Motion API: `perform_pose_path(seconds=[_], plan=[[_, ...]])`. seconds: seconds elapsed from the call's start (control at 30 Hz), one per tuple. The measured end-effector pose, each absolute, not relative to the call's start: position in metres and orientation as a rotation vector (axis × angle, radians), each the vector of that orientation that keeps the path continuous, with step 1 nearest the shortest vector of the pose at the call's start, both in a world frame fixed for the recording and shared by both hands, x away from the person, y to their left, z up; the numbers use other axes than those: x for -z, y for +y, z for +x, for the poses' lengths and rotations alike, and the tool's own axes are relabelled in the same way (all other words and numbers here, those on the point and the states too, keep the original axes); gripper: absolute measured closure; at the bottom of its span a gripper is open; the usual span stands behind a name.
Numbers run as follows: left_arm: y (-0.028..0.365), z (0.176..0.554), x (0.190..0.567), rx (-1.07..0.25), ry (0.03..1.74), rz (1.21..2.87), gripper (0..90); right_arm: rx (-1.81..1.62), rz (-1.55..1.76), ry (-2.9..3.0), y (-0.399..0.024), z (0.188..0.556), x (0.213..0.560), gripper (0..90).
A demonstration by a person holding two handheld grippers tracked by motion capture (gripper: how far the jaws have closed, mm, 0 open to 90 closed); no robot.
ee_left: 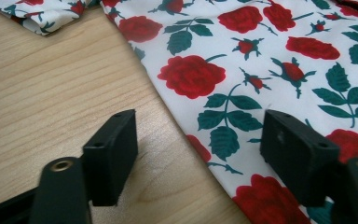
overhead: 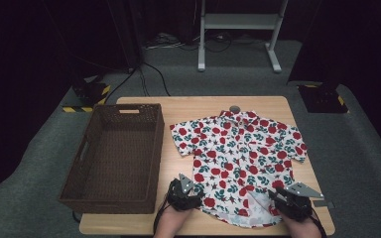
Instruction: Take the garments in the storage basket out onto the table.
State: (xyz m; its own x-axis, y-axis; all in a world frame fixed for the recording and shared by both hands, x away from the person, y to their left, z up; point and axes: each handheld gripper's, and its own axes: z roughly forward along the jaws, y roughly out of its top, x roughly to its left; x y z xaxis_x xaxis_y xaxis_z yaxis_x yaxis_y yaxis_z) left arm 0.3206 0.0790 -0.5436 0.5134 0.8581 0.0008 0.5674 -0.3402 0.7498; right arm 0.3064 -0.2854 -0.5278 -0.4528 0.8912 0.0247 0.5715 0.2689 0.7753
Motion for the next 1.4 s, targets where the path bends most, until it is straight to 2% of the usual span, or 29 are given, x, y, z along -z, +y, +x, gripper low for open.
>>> perform_pose_path(seconds=[0.1,0.27,0.33,0.47,0.57,0.7,0.93,1.03,1.13,1.4], plan=[[0.078,0.322,0.544,-0.515,1.164,2.054,16.2,-1.021,1.334,2.138,-0.281,0.311,0.533,59.5],[0.078,0.322,0.544,-0.51,1.164,2.059,14.3,-0.999,1.329,2.154,-0.277,0.315,0.538,57.3],[0.077,0.322,0.544,-0.51,1.166,2.058,14.2,-0.991,1.323,2.159,-0.276,0.316,0.538,62.5],[0.077,0.322,0.544,-0.512,1.169,2.056,14.2,-0.994,1.291,2.178,-0.274,0.314,0.537,80.9],[0.077,0.322,0.544,-0.515,1.172,2.055,14.2,-1.001,1.27,2.172,-0.275,0.311,0.535,85.7],[0.077,0.321,0.544,-0.521,1.174,2.054,14.6,-1.033,1.238,2.153,-0.274,0.302,0.526,87.5],[0.077,0.321,0.544,-0.519,1.175,2.053,14.5,-1.162,1.145,2.153,-0.257,0.279,0.506,86.5],[0.077,0.321,0.544,-0.519,1.175,2.054,14.4,-1.22,1.064,2.179,-0.245,0.27,0.497,78.9],[0.077,0.321,0.544,-0.521,1.175,2.054,14.6,-1.238,1.044,2.172,-0.241,0.267,0.492,75.1],[0.076,0.321,0.544,-0.523,1.175,2.055,14.8,-1.143,1.141,2.151,-0.265,0.281,0.509,63.9]])
